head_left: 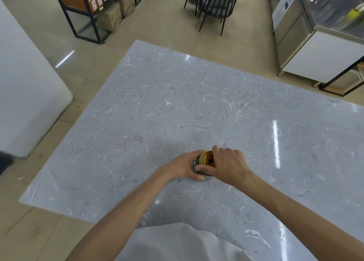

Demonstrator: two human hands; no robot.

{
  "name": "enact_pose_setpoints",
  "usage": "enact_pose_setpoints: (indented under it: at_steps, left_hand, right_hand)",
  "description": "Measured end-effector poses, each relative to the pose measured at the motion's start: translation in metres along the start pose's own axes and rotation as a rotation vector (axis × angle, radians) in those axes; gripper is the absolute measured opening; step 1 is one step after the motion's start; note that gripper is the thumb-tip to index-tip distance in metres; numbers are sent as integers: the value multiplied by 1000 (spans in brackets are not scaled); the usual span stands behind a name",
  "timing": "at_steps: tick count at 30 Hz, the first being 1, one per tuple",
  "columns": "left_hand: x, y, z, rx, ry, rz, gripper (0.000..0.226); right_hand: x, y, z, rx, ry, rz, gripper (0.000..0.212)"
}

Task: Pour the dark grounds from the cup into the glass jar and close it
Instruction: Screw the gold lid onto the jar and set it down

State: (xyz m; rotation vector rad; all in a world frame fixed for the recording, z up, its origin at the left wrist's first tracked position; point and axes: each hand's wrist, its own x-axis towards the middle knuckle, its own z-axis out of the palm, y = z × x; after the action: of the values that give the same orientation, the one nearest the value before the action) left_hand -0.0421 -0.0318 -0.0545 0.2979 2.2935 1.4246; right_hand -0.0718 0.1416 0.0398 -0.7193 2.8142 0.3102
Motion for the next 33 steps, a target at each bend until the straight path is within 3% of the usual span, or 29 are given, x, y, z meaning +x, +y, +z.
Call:
enact_pose_setpoints:
  at_steps: [2, 6, 13, 15, 18, 23, 26, 28, 31, 33]
  left_hand:
    - [2, 0, 0, 8, -8, 7, 85]
    - [3, -3, 2, 25, 1, -9, 91]
    - [6, -7, 3, 6, -2, -26, 87]
    - [7, -7, 4, 20, -3, -30, 88]
    - [6, -4, 3, 34, -5, -51, 86]
    - [3, -2, 3, 39, -15, -53, 87]
    - [4, -2, 2, 35, -22, -38, 90]
    - [4, -2, 2, 42, -38, -31, 92]
    - [2, -1, 1, 21, -36, -27, 89]
    - [2, -2, 1, 4, -34, -23, 88]
  right_hand:
    - [-3, 9, 3, 152, 21, -68, 96]
    - [-16, 17, 6, 387, -2, -354, 76]
    - [-10, 24, 7, 219, 143, 17, 72]
    - [-11, 28, 8, 454, 151, -28, 68]
    - [-15, 25, 9, 637, -8, -220, 64]
    - [-11, 30, 12, 466, 122, -59, 68]
    - [-16, 29, 10, 624, 30, -255, 72]
    - [-21, 22, 16, 603, -17, -322, 71]
    - [-17, 19, 22, 415, 89, -123, 72]
    - [-13, 21, 24, 416, 149, -127, 75]
